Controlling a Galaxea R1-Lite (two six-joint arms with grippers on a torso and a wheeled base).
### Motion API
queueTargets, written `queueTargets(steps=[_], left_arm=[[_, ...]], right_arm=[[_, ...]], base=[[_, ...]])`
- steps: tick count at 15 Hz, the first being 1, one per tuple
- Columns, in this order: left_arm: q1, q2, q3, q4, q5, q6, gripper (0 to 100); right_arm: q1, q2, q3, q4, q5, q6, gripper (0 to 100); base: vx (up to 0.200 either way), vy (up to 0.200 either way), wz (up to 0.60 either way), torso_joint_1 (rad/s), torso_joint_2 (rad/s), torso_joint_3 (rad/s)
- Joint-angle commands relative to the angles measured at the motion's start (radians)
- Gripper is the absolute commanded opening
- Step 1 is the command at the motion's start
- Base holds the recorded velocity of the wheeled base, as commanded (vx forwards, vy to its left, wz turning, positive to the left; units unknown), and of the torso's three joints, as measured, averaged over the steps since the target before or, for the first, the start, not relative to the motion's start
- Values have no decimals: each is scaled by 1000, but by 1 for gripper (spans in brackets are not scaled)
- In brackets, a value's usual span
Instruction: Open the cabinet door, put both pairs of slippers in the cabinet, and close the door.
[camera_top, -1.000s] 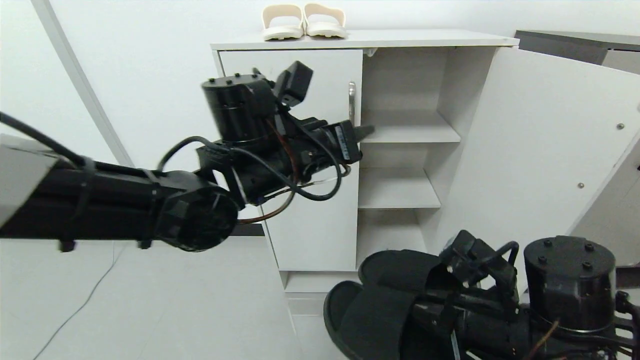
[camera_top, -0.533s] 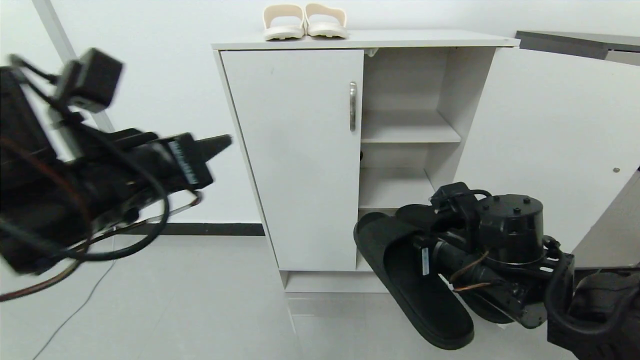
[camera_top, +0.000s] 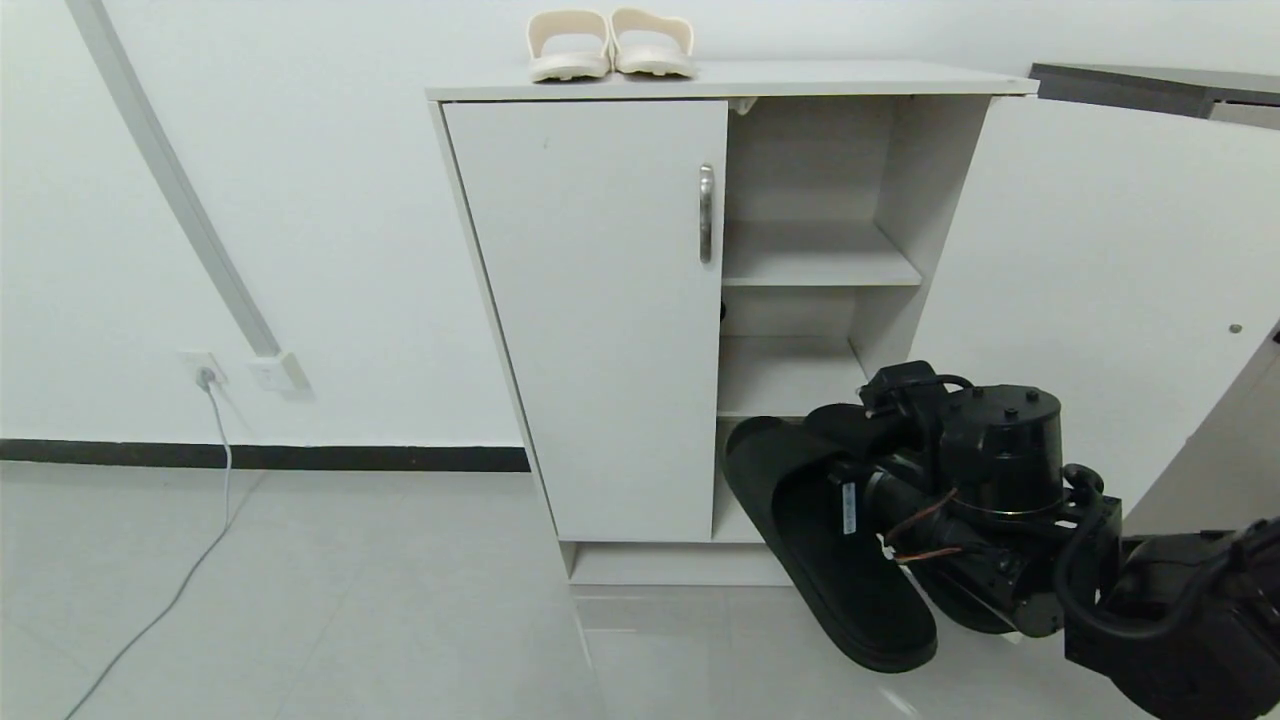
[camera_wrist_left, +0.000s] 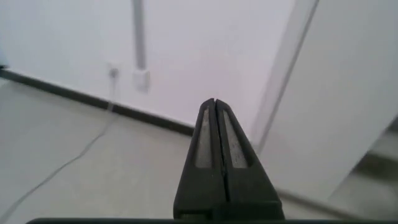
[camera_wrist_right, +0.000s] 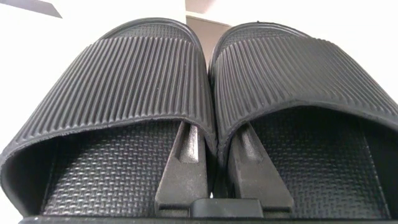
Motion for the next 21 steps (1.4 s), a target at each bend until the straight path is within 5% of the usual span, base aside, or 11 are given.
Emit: queueTargets(steps=[1,3,5,7,8,12,18,21], left_arm=[[105,-396,214,178,-72,65,0],[76,-440,234,243,-106,48,0],[76,-440,234,258,-263,15,0],[76,-440,234,301,-414,45,0],[76,-438,234,299,-424,65,0],[76,-440,234,299,-419,46,0],[76,-440,234,298,-413,37,0],[76,-438,234,299,-413,37,0]], right_arm=[[3,6,8,-1,-1,-2,0],[3,13,10,-1,-2,-2,0],[9,13,11,-1,-1,-2,0],[9,24,13,-2,3,0,0],[10,30,13,-16,4,-2,0],[16,112,-1,-140,-8,-5,0],[50,257,-230,-153,-278,3,0],[61,279,-248,-153,-309,3,0]], base=[[0,0,0,0,0,0],[0,0,0,0,0,0],[0,0,0,0,0,0],[0,0,0,0,0,0],[0,0,0,0,0,0],[0,0,0,0,0,0],[0,0,0,0,0,0],[0,-67,0,1,1,2]])
